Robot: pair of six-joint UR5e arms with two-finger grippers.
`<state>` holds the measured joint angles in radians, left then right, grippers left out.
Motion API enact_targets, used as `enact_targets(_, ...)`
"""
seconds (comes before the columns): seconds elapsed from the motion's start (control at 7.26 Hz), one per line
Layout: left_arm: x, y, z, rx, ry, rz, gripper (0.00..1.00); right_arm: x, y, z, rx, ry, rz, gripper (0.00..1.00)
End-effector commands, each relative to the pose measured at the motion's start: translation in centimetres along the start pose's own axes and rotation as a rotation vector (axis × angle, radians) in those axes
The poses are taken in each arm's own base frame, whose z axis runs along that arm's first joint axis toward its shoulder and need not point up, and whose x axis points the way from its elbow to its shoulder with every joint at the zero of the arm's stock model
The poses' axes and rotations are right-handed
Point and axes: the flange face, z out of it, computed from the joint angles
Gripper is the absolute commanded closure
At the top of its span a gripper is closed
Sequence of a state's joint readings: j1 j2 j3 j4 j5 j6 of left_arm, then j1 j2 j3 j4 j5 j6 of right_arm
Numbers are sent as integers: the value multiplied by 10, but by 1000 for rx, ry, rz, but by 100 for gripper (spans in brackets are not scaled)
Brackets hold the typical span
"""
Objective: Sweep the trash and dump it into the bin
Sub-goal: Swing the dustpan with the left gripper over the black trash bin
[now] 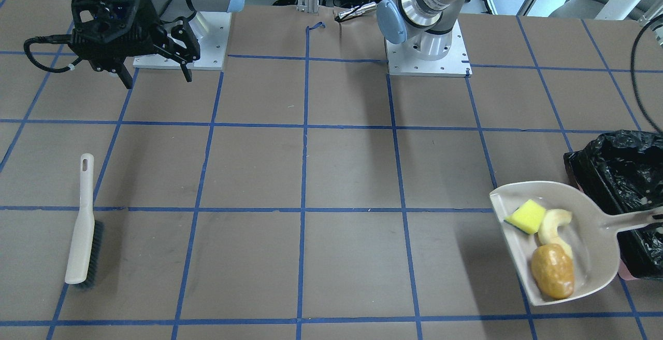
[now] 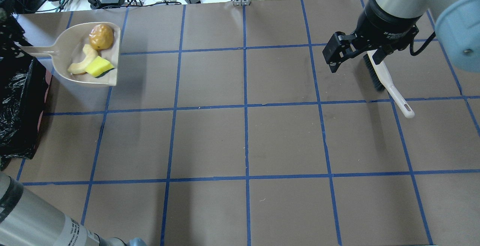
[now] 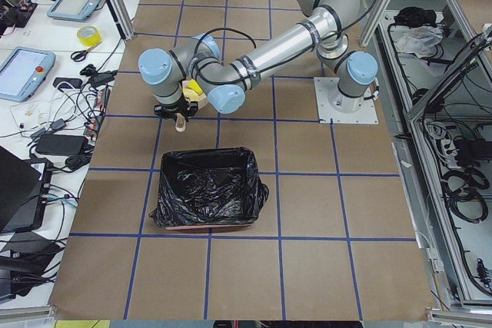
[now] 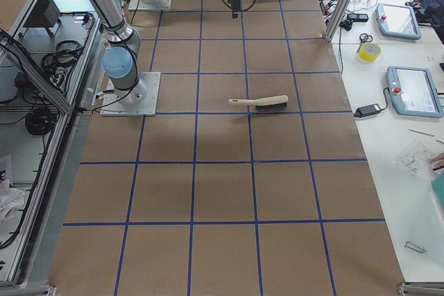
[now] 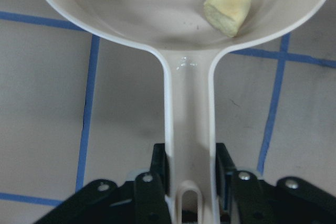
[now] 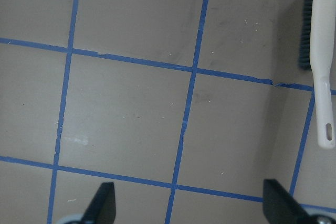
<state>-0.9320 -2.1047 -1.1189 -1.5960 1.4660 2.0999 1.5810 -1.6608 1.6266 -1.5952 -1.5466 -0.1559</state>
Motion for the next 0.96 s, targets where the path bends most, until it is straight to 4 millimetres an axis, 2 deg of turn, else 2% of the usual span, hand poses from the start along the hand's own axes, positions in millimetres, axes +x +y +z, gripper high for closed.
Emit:
enact_targets(0.0,38,89,-68,-23,20,92,100,0,3,-1,-1,3,16,0)
enact_targets(0.14,59,124,-87,-48,27,137,100,0,3,-1,-2,1,16,0)
enact_targets(0.41,95,186,-92,-65,35,197,100,0,3,0,-5,-1,16,0)
enact_targets(0.55,102,212,-94,-105,5,250,100,0,7,4,-44,-5,18,0)
enact_targets(0.69,99,229,-92,-162,-13,311,100,0,13,7,-91,-11,22,0)
enact_targets(0.83,99,234,-99,-203,-14,315,100,0,13,7,-92,-11,21,0)
